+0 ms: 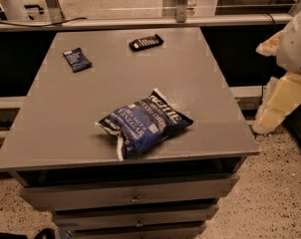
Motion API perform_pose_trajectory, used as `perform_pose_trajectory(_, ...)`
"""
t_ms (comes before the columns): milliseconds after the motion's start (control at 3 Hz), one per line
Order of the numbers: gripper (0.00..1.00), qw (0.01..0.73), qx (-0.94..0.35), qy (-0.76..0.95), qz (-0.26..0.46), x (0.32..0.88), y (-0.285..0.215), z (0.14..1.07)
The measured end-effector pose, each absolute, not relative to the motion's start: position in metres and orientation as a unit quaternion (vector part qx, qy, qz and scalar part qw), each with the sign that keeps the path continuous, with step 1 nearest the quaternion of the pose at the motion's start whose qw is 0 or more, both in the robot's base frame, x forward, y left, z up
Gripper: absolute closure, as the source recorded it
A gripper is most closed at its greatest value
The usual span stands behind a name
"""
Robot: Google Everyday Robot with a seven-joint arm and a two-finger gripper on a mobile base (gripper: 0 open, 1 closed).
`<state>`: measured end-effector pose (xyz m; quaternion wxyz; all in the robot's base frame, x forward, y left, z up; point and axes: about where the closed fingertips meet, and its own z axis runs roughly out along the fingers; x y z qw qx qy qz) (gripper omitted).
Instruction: Move blue chip bag near rxbar chocolate
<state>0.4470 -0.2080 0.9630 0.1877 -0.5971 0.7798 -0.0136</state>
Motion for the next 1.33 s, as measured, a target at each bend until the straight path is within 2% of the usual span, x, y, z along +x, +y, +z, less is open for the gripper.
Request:
perform_pose_trajectory(667,0.0,0.302,-0.557,0.766,0.105,0.498,-0.153,0.901)
perform_pose_trajectory(1333,0.0,0.352,-0.536,0.748,0.173,0.517,-0.106,0.872)
